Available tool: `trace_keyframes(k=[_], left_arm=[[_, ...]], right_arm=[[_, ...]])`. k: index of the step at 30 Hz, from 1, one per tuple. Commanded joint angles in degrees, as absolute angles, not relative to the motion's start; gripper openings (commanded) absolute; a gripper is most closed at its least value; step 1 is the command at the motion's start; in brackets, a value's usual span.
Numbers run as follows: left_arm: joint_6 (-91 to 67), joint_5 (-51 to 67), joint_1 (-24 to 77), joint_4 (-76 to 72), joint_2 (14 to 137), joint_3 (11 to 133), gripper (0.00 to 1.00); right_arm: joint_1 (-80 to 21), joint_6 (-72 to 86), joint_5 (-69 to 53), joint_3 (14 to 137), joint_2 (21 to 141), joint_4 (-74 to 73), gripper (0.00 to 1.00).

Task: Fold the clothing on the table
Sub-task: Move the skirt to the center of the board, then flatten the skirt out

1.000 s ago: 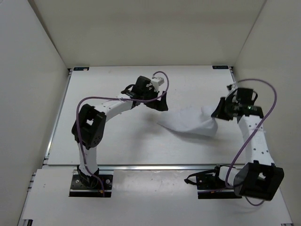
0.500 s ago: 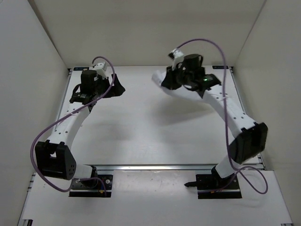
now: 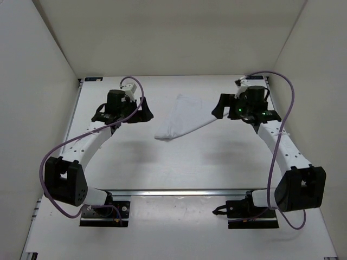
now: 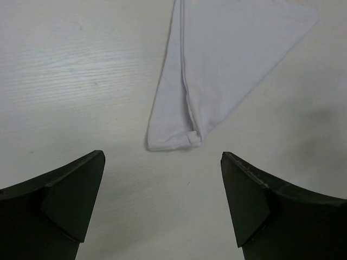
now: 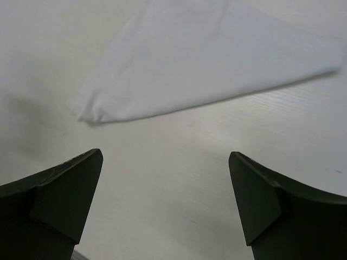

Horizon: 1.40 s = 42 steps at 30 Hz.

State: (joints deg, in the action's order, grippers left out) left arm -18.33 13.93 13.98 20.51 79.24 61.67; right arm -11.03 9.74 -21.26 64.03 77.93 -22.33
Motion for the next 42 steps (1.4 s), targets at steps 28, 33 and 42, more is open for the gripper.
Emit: trace_keyframes(k=[28,33,42], left_arm=[[-41.57,-6.50,28.21,10.28,102.38,57.30,0.73],[-43.94,-6.94,29.97,10.11,104.85,58.45,0.37],[-38.07,-11.07,25.94,14.68,103.19,64.77,0.00]], right_arm=[[-2.55,9.40,-20.39,56.69,76.99,-21.88,0.98],[-1.15,9.23,-20.83,55.81,75.76,-21.45,0.98],[-1.05,10.02,-22.24,55.20,75.76,-19.16,0.98]])
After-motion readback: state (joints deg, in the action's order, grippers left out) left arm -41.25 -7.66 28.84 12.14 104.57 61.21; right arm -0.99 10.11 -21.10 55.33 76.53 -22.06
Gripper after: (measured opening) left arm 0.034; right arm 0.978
